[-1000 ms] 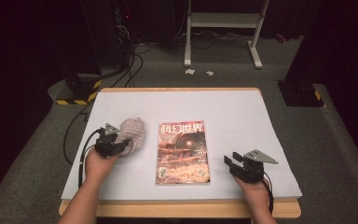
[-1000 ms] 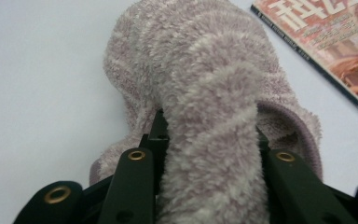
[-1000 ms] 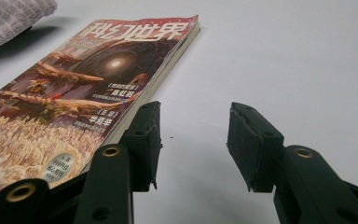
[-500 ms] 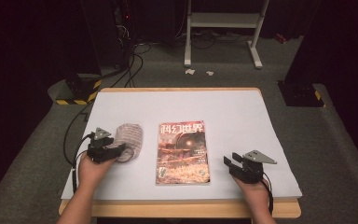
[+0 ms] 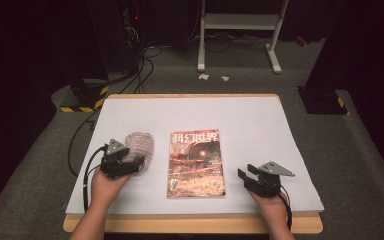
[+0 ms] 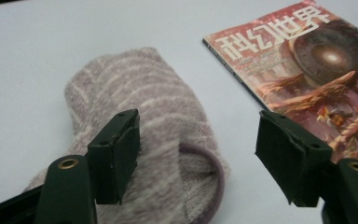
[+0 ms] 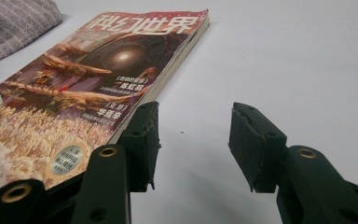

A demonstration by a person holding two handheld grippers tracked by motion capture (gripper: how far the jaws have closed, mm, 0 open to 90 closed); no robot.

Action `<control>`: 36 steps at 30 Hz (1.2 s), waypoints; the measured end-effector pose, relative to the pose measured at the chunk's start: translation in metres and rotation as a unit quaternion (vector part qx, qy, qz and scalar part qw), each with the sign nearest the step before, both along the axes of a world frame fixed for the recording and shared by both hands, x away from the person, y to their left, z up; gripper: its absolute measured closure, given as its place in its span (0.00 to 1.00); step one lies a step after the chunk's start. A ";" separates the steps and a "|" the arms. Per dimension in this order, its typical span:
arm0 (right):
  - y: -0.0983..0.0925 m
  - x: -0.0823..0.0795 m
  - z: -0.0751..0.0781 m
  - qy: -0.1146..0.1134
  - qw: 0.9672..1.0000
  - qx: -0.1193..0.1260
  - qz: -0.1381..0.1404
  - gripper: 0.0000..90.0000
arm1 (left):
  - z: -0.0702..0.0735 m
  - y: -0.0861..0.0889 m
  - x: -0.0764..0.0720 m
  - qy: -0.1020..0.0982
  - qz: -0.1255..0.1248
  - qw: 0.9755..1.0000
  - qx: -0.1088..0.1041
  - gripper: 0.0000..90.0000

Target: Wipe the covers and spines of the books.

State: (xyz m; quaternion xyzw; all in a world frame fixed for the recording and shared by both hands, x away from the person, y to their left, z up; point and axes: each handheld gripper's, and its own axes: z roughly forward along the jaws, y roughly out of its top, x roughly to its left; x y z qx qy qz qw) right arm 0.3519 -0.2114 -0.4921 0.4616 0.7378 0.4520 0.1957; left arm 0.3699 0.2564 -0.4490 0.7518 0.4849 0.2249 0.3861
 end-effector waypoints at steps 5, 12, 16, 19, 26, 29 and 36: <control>0.001 0.000 0.000 -0.001 1.000 -0.002 0.003 0.58 | 0.006 -0.010 -0.005 -0.008 -0.017 1.000 -0.007 0.35; 0.005 -0.001 -0.001 0.000 1.000 -0.002 0.006 0.57 | -0.002 -0.043 -0.006 0.011 -0.059 0.998 -0.028 0.39; 0.007 -0.002 -0.001 -0.001 1.000 -0.003 0.009 0.55 | -0.013 -0.065 -0.005 0.034 -0.083 0.995 -0.034 0.39; 0.008 -0.002 -0.002 0.000 1.000 -0.003 0.009 0.54 | -0.023 -0.078 -0.004 0.056 -0.094 0.994 -0.029 0.38; 0.012 -0.003 -0.002 0.003 1.000 -0.004 0.021 0.52 | -0.041 -0.098 -0.003 0.073 -0.097 0.993 -0.003 0.37; 0.018 -0.004 -0.002 0.003 0.999 -0.009 0.031 0.50 | -0.045 -0.100 -0.002 0.080 -0.094 0.992 -0.005 0.36; 0.030 -0.007 -0.002 0.009 0.998 -0.020 0.052 0.48 | -0.053 -0.105 -0.004 0.075 -0.102 0.992 0.002 0.33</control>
